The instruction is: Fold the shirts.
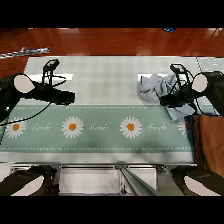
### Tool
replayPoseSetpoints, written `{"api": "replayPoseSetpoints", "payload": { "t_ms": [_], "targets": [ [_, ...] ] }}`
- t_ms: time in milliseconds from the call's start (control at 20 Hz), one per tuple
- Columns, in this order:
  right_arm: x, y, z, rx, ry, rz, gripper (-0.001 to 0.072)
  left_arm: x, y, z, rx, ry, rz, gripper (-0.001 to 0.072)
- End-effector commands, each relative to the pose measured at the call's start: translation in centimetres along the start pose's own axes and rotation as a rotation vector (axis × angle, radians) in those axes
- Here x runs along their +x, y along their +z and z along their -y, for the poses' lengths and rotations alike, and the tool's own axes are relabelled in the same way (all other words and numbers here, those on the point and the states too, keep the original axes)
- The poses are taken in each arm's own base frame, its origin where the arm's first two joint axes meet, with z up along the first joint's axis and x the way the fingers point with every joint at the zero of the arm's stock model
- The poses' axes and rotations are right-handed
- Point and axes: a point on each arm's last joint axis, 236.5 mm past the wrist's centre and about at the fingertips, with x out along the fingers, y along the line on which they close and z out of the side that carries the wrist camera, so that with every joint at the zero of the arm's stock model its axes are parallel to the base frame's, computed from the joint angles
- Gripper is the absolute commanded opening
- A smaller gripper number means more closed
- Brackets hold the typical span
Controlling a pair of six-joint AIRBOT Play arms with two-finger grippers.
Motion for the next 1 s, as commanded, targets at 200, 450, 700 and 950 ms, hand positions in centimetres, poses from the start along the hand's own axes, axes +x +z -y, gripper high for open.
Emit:
{"api": "replayPoseSetpoints", "payload": {
  "t_ms": [200, 450, 700, 950],
  "targets": [
    [0.0, 0.0, 0.0, -0.001, 0.001, -0.001, 0.003, 0.0, 0.0, 0.0, 0.001, 0.0, 0.001, 0.0026],
    [0.0, 0.0, 0.0, -0.001, 0.001, -0.001, 0.003, 0.0, 0.0, 0.0, 0.001, 0.001, 0.001, 0.0026],
    [0.0, 0.0, -0.1, 0.0, 0.001, 0.0, 0.003, 0.0, 0.0, 0.0, 0.001, 0.001, 0.001, 0.0026],
    [-0.3, 4.0, -0.1, 0.005, 0.003, 0.168, 0.011, 0.0, 0.8, -0.2, 0.002, 0.006, 0.035, 0.0077]
  ]
}}
